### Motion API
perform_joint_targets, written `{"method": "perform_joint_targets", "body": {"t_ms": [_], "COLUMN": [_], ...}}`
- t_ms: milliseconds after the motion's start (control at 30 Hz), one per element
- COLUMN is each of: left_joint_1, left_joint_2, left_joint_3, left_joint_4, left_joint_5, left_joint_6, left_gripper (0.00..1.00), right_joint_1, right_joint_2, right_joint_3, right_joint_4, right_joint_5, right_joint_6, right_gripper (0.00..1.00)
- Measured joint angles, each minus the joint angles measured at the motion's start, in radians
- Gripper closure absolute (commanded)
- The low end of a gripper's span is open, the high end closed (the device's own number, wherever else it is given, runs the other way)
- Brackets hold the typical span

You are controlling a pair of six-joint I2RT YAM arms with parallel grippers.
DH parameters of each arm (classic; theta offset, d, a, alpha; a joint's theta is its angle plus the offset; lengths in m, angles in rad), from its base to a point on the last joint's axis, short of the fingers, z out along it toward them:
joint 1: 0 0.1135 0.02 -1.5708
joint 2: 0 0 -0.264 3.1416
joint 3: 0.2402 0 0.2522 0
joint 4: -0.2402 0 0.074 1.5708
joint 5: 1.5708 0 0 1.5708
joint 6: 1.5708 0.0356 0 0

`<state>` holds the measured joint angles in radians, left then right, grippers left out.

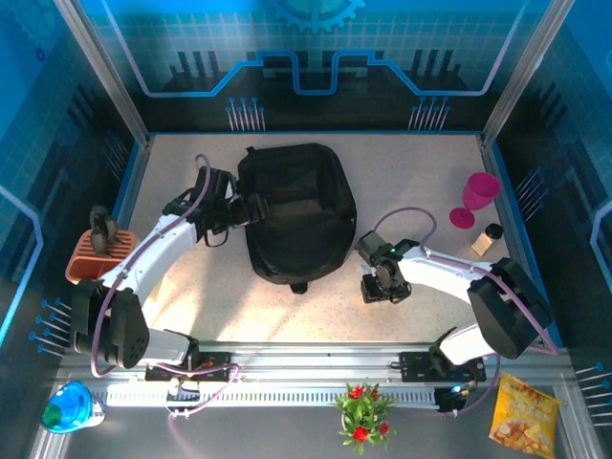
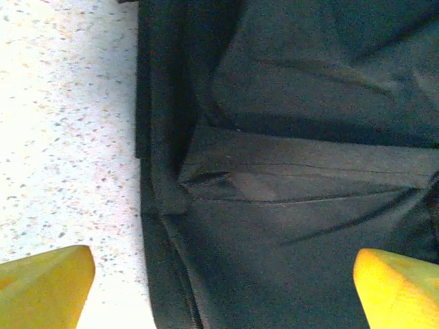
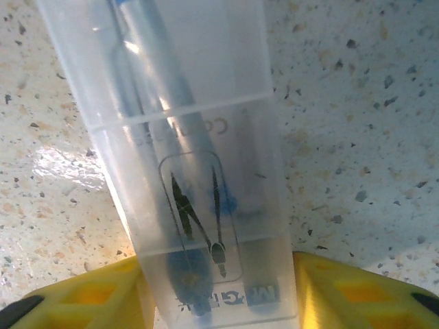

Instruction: Pack the student bag

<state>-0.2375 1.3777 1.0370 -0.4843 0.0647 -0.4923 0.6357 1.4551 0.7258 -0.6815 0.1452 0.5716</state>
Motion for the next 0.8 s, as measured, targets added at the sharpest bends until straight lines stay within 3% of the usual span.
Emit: {"method": "perform_joint_targets", "body": {"t_ms": [300, 800], "left_joint_1": [-0.223, -0.478], "left_joint_2": [0.024, 0.340], "left_joint_3": [-0.103, -0.097], "left_joint_4": [0.103, 0.411], "left_joint_5": [0.056, 0.066], "left_joint_6": [-0.041, -0.205], "left_gripper": [0.16, 0.21], "right_joint_1": [-0.010, -0.119], "right_joint_2": [-0.071, -0.227], "right_joint_3": [0.000, 0.060], "right_joint_4": [0.002, -0.008], "right_joint_5": [0.057, 0.068], "right_joint_6": [0.031, 0.025], "right_gripper": [0.52, 0.51]}}
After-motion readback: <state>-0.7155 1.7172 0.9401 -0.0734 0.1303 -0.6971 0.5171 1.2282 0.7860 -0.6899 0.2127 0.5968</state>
